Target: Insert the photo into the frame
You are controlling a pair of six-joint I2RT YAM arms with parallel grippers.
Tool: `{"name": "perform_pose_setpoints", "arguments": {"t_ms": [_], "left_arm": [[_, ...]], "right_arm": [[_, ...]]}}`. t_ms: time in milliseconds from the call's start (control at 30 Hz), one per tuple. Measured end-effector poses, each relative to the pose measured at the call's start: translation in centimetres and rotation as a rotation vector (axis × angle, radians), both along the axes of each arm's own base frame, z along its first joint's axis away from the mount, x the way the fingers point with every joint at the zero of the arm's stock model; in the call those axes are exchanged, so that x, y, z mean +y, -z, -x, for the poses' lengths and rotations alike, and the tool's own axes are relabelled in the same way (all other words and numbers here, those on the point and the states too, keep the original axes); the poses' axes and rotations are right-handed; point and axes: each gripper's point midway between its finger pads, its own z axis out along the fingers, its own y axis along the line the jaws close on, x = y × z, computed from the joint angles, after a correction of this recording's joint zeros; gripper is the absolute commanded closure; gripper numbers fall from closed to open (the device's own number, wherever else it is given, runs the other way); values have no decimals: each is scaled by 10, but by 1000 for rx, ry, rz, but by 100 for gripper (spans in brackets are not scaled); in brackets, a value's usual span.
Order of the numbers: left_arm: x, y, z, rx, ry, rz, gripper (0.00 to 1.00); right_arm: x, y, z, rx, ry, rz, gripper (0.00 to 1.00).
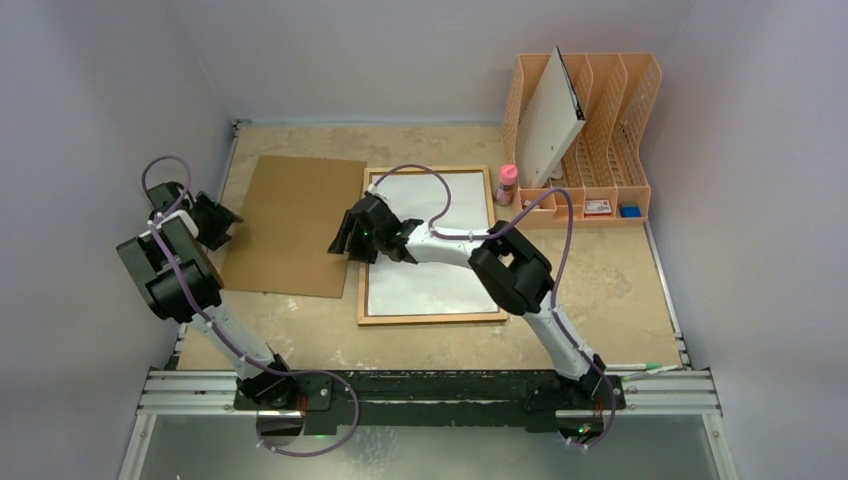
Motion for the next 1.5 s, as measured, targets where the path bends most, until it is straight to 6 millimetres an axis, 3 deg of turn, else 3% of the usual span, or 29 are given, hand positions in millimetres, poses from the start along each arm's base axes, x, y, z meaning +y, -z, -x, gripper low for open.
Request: {"name": "perform_pose_setpoints", "arguments": {"t_ms": [333, 500, 700, 833, 900, 1000, 1100, 1233, 1400, 1500], "left_arm": [[-2, -1, 3, -23, -12, -3, 48], [-3, 0, 14, 5, -32, -9, 48], [-4, 0, 22, 32, -46, -15, 48], [-8, 0, 28, 43, -40, -9, 48], [-14, 0, 32, 50, -31, 6, 48], [-36, 1, 40, 67, 9, 59, 48], [-61, 0, 43, 80, 64, 86, 48], [-88, 0, 51, 112, 130, 82, 47], [-105, -2, 59, 134, 170, 84, 47], [-110, -1, 61, 136, 182, 96, 47]], "right_arm": [[-7, -10, -24, -14, -43, -103, 44], [-10, -27, -41, -60, -30, -149, 45], [-7, -70, -45, -134, -36, -236, 47], [-3, -114, -44, -196, -51, -334, 49], [-4, -133, -41, -222, -56, -382, 50], [-8, -148, -33, -230, -67, -428, 50], [-14, -138, -24, -207, -73, -428, 50], [-32, -102, -21, -152, -58, -369, 50], [-58, -63, -21, -92, -21, -299, 50], [-64, -53, -20, -79, -17, -277, 48]]}}
